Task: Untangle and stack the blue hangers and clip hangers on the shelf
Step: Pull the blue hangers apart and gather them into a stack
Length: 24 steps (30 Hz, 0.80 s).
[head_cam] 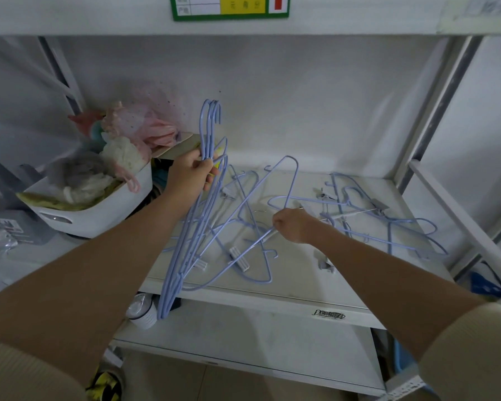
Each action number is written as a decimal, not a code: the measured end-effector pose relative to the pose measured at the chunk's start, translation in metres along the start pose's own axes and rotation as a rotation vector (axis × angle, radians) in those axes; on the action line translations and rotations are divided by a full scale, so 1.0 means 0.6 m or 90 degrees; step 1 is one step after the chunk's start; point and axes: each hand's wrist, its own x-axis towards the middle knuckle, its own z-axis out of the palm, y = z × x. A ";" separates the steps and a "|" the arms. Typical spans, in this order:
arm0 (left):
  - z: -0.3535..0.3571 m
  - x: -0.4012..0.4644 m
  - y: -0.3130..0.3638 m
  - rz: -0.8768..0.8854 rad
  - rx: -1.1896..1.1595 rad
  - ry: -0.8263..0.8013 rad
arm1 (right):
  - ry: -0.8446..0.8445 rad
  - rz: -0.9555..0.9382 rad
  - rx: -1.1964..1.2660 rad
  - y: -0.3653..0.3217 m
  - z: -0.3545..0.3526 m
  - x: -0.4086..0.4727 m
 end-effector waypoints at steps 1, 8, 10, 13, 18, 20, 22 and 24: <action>0.001 -0.002 0.000 -0.002 -0.002 0.000 | 0.002 0.005 0.006 0.003 0.000 -0.001; 0.005 -0.003 0.007 -0.002 -0.008 -0.003 | 0.016 0.048 0.067 -0.004 0.002 -0.010; 0.006 -0.002 0.008 -0.002 -0.008 -0.004 | -0.010 0.053 0.054 -0.008 0.006 -0.005; 0.005 -0.002 0.006 -0.007 -0.008 -0.001 | -0.017 0.032 0.082 -0.011 0.018 -0.001; 0.006 -0.005 -0.002 -0.007 -0.004 -0.003 | -0.034 0.014 0.084 -0.016 0.018 0.004; 0.008 -0.003 -0.003 -0.008 -0.004 -0.004 | -0.045 -0.008 0.056 -0.019 0.014 0.008; 0.009 -0.001 -0.004 -0.012 -0.004 -0.002 | -0.053 -0.022 0.042 -0.026 0.009 0.009; 0.008 0.000 -0.006 -0.014 -0.002 -0.002 | -0.057 -0.007 0.082 -0.034 0.010 0.010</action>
